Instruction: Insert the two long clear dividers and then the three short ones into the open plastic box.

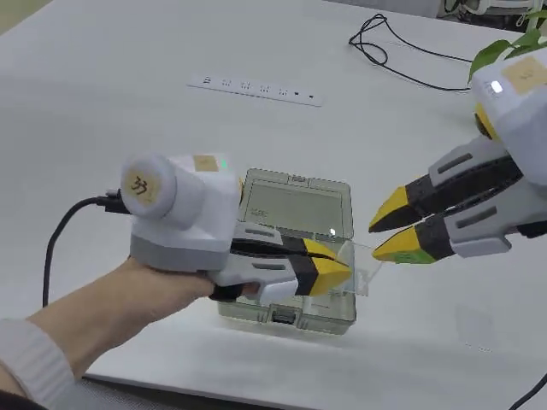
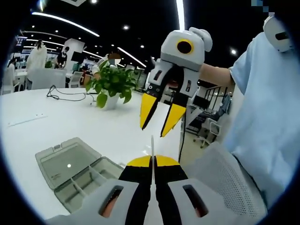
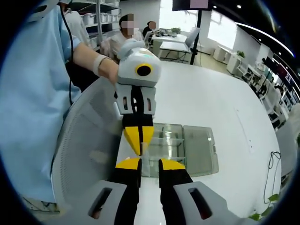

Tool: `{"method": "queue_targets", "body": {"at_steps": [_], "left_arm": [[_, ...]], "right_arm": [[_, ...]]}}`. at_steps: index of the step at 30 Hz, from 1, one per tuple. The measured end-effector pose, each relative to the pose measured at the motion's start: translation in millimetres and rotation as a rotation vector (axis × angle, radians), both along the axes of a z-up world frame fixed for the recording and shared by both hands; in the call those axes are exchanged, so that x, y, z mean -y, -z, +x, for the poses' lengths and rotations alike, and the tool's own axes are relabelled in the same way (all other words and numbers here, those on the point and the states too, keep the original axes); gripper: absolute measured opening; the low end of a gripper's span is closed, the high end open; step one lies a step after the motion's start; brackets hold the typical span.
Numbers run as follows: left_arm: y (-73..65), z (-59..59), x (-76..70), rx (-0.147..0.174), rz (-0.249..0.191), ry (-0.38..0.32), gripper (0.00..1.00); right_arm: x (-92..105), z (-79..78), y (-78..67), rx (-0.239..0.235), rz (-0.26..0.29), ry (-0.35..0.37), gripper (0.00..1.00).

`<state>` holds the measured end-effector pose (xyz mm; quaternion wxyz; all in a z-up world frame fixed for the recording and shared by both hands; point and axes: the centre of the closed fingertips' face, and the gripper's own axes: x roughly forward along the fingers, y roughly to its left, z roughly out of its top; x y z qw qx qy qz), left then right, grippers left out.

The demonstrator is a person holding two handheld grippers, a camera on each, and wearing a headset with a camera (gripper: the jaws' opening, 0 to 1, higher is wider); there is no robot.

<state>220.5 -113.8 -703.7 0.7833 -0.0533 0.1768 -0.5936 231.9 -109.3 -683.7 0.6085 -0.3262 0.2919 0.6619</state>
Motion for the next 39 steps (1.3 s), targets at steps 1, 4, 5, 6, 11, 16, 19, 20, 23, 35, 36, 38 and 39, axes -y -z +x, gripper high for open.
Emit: {"method": "queue_targets", "body": {"at_steps": [1,4,5,6,11,16,19,20,23,35,36,38,39], "left_arm": [[-0.3,-0.6,-0.2,0.009,0.0,0.007,0.0],[-0.6,-1.7,0.2,0.02,0.002,0.02,0.0],[-0.7,-2.0,0.2,0.025,0.003,0.023,0.0],[-0.4,-2.5,0.4,0.025,0.003,0.026,0.0],[1.1,-5.4,0.2,0.034,0.01,0.043,0.0],[4.5,-8.1,0.1,0.036,0.021,0.055,0.0],[6.5,-9.9,-0.1,0.031,0.026,0.064,0.0],[7.2,-10.3,-0.4,0.034,0.031,0.066,0.0],[7.5,-10.9,-0.7,0.031,0.032,0.066,0.0],[8.1,-11.0,-5.3,0.023,0.046,0.052,0.0],[7.9,-10.2,-5.7,0.026,0.047,0.047,0.0],[9.0,-9.8,-6.6,0.022,0.055,0.043,0.03],[9.6,-8.8,-7.3,0.021,0.06,0.034,0.08]], "right_arm": [[0.0,-3.1,1.2,-0.011,-0.008,-0.014,0.14],[0.9,-6.9,4.1,-0.032,-0.03,-0.032,0.12],[1.1,-7.8,4.7,-0.034,-0.034,-0.041,0.1],[1.3,-8.0,5.3,-0.039,-0.039,-0.043,0.09],[1.9,-13.8,8.2,-0.064,-0.058,-0.068,0.06],[1.8,-19.9,11.1,-0.084,-0.077,-0.096,0.04],[2.1,-23.2,12.9,-0.093,-0.088,-0.107,0.03],[2.5,-23.7,14.2,-0.103,-0.094,-0.105,0.03],[2.2,-24.5,14.5,-0.099,-0.098,-0.112,0.03],[-0.5,-23.1,16.2,-0.107,-0.111,-0.102,0.02],[-1.0,-22.9,16.7,-0.111,-0.114,-0.101,0.02],[-2.8,-22.3,16.0,-0.113,-0.111,-0.096,0.02],[-3.0,-22.0,16.0,-0.116,-0.116,-0.094,0.02]]}}
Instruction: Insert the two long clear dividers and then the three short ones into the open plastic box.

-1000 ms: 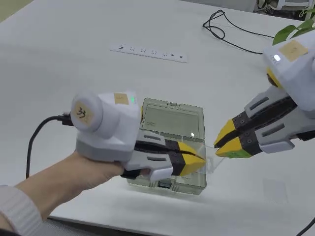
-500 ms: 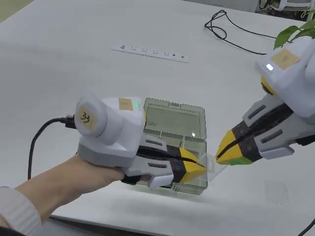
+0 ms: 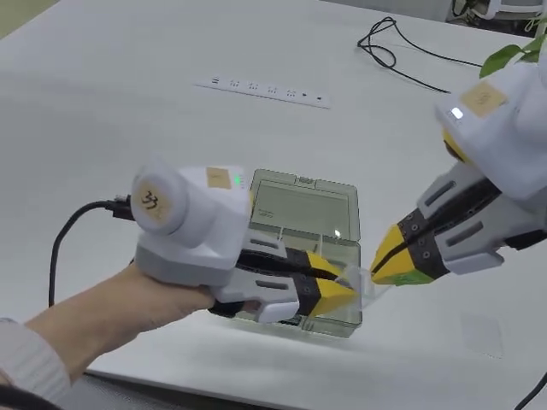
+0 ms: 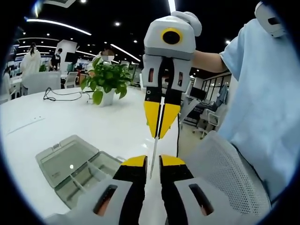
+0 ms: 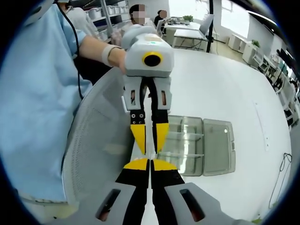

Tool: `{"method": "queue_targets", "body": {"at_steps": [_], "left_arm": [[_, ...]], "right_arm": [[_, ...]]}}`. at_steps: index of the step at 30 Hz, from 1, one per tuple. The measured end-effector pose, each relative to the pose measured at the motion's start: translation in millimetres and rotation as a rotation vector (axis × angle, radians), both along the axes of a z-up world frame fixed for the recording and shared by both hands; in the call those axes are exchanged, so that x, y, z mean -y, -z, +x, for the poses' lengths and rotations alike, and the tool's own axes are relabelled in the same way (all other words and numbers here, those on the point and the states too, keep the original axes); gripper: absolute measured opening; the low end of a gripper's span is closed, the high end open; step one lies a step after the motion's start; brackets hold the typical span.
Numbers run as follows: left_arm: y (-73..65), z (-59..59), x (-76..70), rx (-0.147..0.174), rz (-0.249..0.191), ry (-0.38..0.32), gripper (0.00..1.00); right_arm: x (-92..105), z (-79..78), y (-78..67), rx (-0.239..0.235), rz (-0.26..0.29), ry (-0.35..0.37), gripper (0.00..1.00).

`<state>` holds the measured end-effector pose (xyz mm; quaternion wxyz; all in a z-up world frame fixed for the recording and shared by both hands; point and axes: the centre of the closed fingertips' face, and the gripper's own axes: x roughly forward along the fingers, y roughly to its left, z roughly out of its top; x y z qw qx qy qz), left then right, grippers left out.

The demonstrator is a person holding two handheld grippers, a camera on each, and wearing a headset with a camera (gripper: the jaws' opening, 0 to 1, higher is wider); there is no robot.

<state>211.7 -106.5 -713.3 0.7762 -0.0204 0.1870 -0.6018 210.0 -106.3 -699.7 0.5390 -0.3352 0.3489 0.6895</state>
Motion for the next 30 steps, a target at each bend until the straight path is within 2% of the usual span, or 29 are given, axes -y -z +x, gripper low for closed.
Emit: {"method": "queue_targets", "body": {"at_steps": [4,8,14,20,25,30], "left_arm": [[1.0,2.8,-7.4,0.003,0.008,-0.034,0.17],[4.6,7.9,-21.2,0.007,0.033,-0.089,0.32],[9.7,17.8,-51.2,0.007,0.064,-0.202,0.51],[15.0,24.2,-76.5,-0.004,0.09,-0.287,0.64],[18.0,26.7,-91.4,-0.005,0.104,-0.336,0.7],[20.8,25.9,-97.6,-0.012,0.105,-0.356,0.7]], "right_arm": [[-1.0,6.3,-0.1,0.004,-0.005,0.019,0.02],[-2.7,17.7,1.3,0.014,-0.016,0.046,0.02],[-8.4,31.2,4.3,0.032,-0.022,0.068,0.02],[-16.6,44.1,8.7,0.047,-0.031,0.095,0.02],[-25.3,53.7,13.0,0.054,-0.034,0.111,0.02],[-34.0,59.0,17.6,0.062,-0.033,0.109,0.02]]}}
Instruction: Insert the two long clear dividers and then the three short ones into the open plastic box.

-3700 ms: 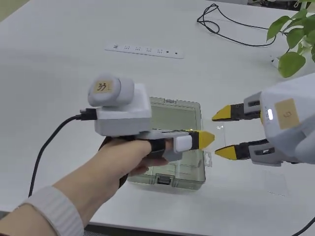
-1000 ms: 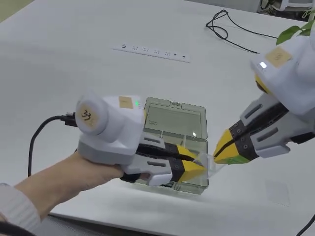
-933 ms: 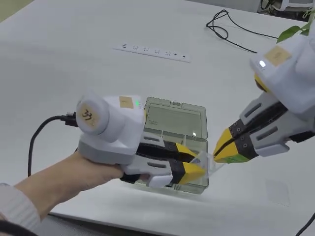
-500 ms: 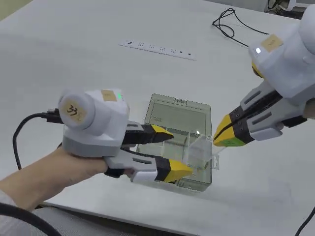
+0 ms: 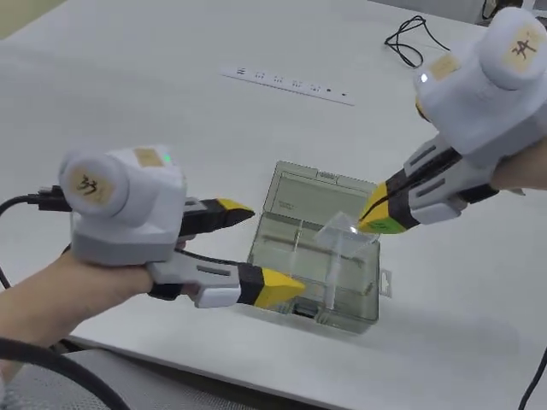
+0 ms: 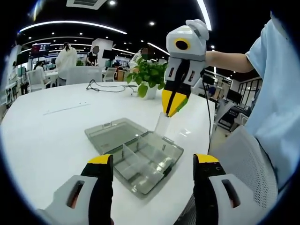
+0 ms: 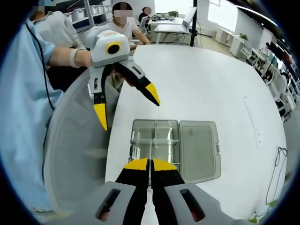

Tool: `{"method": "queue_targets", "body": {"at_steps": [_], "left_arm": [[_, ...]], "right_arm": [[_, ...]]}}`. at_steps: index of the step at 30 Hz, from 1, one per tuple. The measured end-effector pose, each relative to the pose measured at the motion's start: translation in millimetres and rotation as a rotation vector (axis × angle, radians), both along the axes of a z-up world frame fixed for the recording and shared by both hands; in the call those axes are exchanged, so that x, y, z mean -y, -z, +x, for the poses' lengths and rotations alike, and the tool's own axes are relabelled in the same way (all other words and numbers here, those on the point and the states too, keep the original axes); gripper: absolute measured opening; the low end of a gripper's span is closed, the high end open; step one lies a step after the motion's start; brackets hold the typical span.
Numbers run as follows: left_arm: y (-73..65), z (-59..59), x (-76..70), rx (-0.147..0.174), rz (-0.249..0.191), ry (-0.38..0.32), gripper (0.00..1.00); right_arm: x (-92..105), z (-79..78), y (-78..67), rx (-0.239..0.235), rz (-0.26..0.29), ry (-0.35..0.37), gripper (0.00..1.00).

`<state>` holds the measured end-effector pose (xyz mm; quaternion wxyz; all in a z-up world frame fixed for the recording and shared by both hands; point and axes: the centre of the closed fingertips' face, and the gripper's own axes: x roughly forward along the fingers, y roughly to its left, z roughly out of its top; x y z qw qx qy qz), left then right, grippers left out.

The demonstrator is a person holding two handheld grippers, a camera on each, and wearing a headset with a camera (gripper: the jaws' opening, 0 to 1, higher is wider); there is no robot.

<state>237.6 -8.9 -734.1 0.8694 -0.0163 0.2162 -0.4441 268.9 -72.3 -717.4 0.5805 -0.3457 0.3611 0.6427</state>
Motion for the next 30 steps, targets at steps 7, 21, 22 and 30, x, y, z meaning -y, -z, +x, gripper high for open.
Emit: {"method": "queue_targets", "body": {"at_steps": [7,21,22,30], "left_arm": [[3.6,-2.4,-2.5,-0.012,-0.007,-0.012,0.68],[6.7,-2.1,-6.6,-0.021,-0.008,-0.025,0.66],[6.8,-2.2,-6.5,-0.021,-0.01,-0.024,0.66],[9.0,-3.7,-6.4,-0.029,-0.012,-0.026,0.66]], "right_arm": [[-7.8,4.7,12.0,-0.008,-0.008,0.001,0.02],[-4.2,6.0,29.4,-0.02,-0.031,0.006,0.02],[-3.2,5.0,30.8,-0.028,-0.036,0.006,0.02],[-3.7,3.6,35.9,-0.032,-0.028,0.011,0.02]]}}
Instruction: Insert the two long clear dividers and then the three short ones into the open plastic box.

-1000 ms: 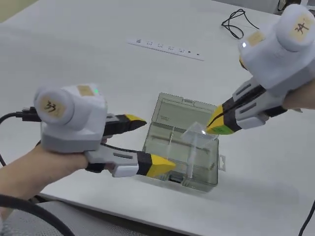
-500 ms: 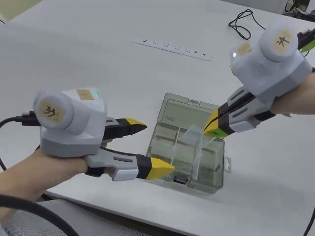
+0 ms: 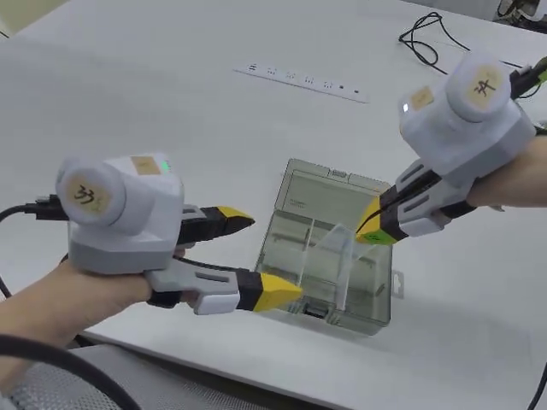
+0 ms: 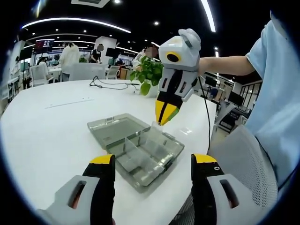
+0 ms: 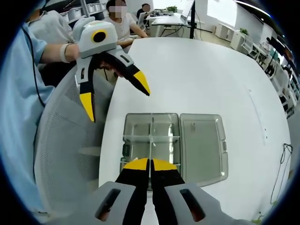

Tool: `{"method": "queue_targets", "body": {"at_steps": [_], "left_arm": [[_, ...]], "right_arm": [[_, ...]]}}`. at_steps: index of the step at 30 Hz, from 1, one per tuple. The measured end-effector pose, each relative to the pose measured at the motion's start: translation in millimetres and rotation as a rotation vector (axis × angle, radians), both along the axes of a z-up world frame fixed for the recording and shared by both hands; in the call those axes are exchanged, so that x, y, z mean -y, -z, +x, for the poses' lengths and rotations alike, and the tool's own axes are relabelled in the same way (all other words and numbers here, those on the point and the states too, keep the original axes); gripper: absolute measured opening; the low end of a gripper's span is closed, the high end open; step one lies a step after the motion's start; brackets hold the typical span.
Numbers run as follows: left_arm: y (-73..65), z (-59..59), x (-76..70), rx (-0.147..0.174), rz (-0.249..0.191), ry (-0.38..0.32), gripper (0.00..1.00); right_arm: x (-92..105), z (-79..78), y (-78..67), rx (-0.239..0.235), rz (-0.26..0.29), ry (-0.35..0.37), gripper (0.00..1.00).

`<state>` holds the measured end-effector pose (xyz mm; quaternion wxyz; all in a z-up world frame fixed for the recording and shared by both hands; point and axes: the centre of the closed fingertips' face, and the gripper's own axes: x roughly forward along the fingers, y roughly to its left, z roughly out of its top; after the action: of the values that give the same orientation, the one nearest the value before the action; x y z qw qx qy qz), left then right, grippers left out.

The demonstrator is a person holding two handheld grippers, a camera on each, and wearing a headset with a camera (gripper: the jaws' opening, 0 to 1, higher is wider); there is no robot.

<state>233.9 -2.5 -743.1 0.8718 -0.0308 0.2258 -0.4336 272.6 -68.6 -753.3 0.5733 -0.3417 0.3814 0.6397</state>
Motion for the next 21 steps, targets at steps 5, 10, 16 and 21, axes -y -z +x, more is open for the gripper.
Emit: {"method": "queue_targets", "body": {"at_steps": [5,10,16,21], "left_arm": [[0.4,-0.3,-0.5,-0.003,0.001,-0.002,0.65],[0.5,-0.2,0.2,-0.004,0.0,-0.001,0.65],[0.8,-0.8,0.5,-0.007,-0.001,0.0,0.65],[1.2,-0.4,-0.2,-0.004,0.0,-0.001,0.65]], "right_arm": [[-1.1,0.0,-0.4,0.005,-0.004,-0.003,0.02],[-5.1,0.1,0.8,0.005,-0.004,-0.008,0.02],[-8.7,-1.0,1.9,0.006,-0.003,-0.017,0.02],[-10.0,-2.0,1.7,0.004,0.002,-0.013,0.02]]}}
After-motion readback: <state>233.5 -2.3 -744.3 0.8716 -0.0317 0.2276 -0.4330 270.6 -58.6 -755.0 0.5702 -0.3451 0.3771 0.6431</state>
